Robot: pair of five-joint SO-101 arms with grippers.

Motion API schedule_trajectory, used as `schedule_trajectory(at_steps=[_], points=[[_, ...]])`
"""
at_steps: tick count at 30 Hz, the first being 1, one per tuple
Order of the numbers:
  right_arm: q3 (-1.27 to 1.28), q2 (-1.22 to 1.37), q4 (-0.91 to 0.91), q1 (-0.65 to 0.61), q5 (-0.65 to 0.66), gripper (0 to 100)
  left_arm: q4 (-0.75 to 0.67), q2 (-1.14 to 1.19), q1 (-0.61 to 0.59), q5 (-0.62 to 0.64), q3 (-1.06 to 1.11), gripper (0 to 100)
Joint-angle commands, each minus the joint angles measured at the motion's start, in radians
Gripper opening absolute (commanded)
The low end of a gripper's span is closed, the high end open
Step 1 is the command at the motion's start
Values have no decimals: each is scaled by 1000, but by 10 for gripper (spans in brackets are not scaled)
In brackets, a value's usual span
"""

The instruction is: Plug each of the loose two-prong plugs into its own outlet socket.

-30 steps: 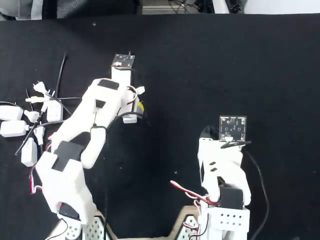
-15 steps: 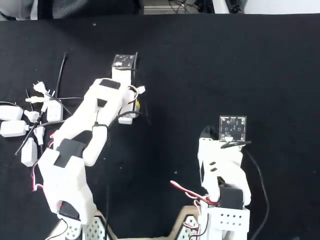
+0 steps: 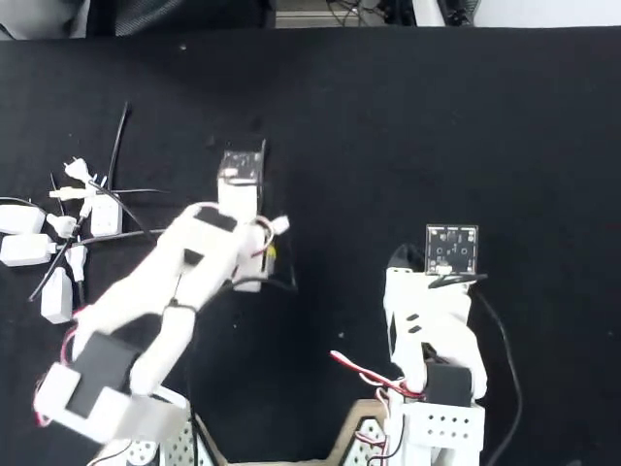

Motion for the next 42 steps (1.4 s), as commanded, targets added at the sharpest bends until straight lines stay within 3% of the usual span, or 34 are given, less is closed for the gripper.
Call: schedule_trajectory(at_steps=[1,5,16,20,30,37,42], points=[[-48,-48,-28,-15,0,15,-15,-110,15,-32,96,144],[-48,-48,-28,-15,0,15,-12,-127,16,-35,119,234],[-48,-48,-28,-15,0,15,238,-319,4,-40,-90,235],[-47,-48,-28,-15,0,15,244,-358,-28,-157,-91,234],[-47,-48,-28,-15,0,15,141,-356,-329,-242,30,234],[-45,-48,-28,-15,0,15,32,-356,-302,-242,179,234],[-45,-48,-28,-15,0,15,-78,-356,-213,-242,274,234]])
